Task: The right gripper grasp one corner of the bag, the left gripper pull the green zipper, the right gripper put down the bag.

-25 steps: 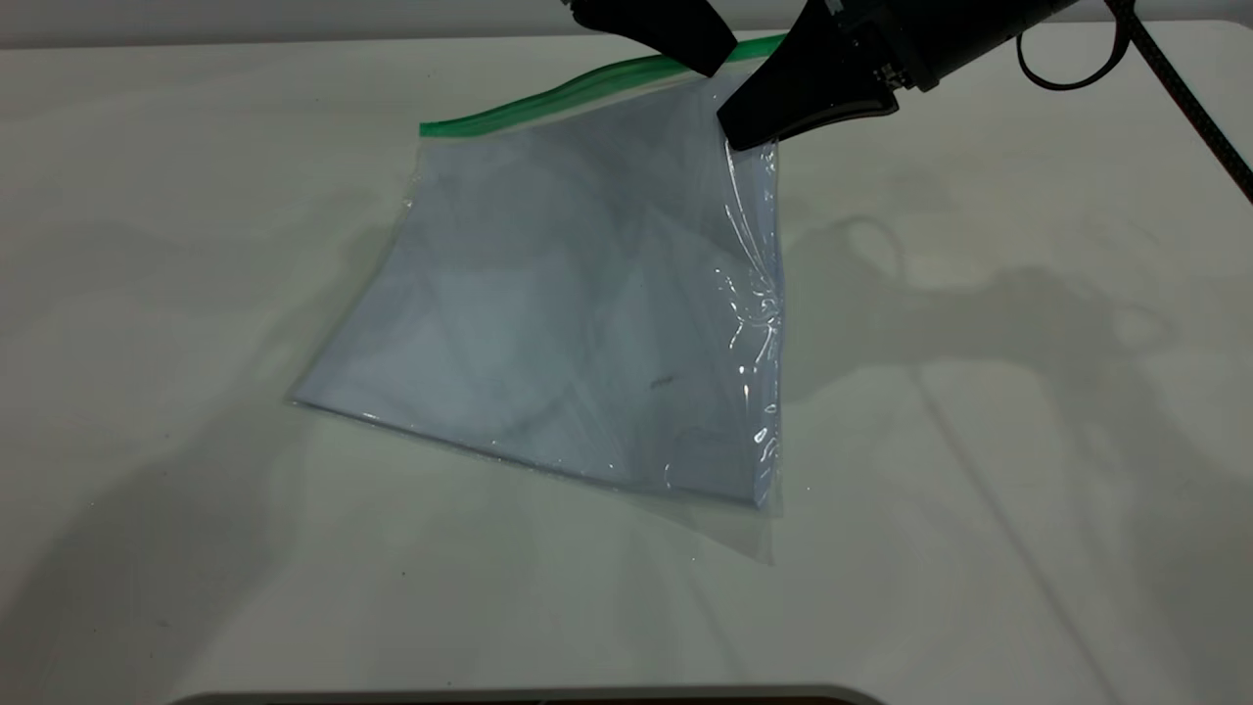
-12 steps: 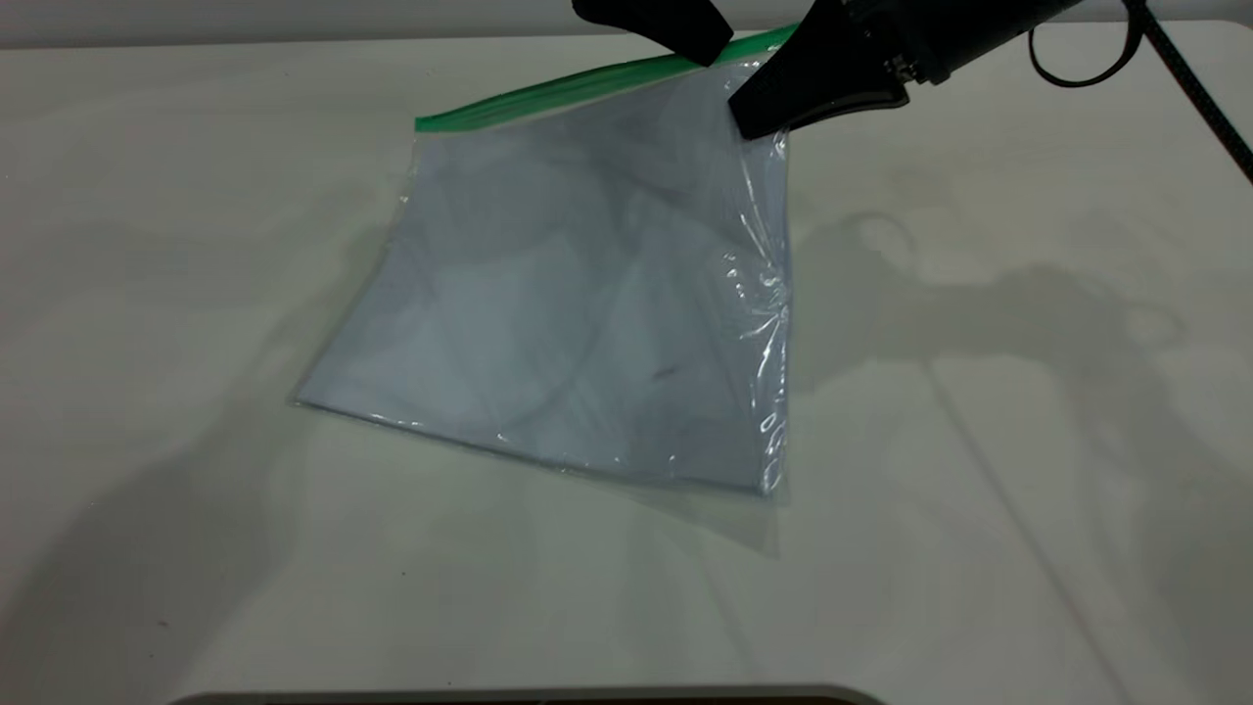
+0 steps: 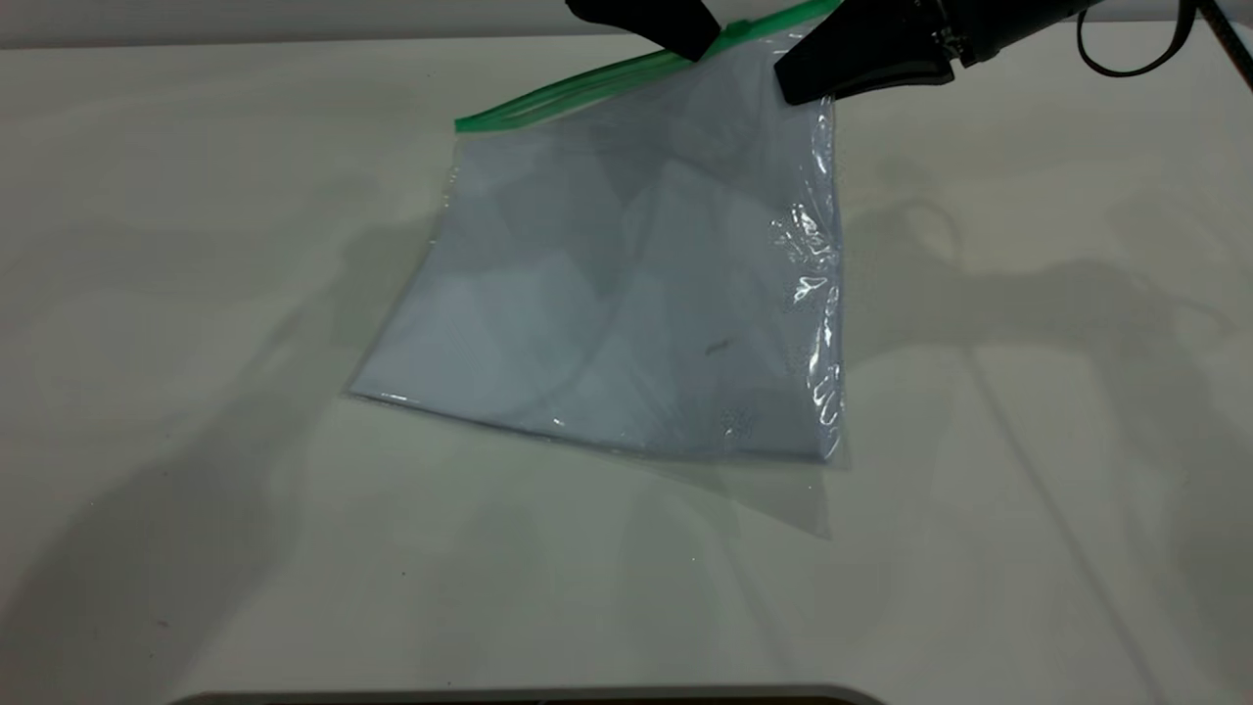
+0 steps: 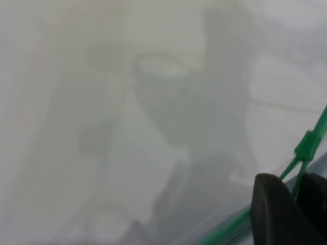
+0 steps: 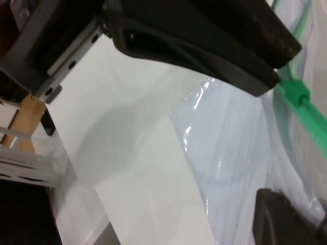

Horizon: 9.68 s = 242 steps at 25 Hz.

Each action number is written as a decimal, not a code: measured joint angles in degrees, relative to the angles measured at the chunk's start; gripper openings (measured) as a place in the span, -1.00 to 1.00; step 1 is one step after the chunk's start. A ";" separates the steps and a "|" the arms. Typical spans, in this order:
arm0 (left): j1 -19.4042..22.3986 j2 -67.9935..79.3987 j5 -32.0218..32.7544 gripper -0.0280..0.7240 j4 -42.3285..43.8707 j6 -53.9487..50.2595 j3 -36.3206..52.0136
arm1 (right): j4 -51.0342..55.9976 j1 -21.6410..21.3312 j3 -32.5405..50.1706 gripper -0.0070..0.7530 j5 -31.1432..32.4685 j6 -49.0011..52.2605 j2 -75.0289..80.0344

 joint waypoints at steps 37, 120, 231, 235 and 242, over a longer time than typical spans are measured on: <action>-0.98 1.90 4.13 -0.04 -3.96 0.52 -3.80 | 0.39 0.87 0.00 -0.89 1.72 0.00 0.00; 11.41 8.49 1.55 -0.77 10.42 -4.35 -4.45 | 8.95 -0.71 -2.35 -0.89 0.84 -1.97 0.54; 16.67 -123.24 16.88 0.44 50.48 -70.49 75.62 | -76.99 1.00 45.15 0.15 7.48 84.17 -97.09; 16.67 -130.96 17.48 0.44 50.48 -70.49 75.62 | -76.99 1.00 45.15 0.15 7.48 84.21 -97.15; 16.67 -138.39 18.40 0.44 50.48 -70.49 75.62 | -76.64 -2.16 45.15 0.15 7.52 84.21 -107.66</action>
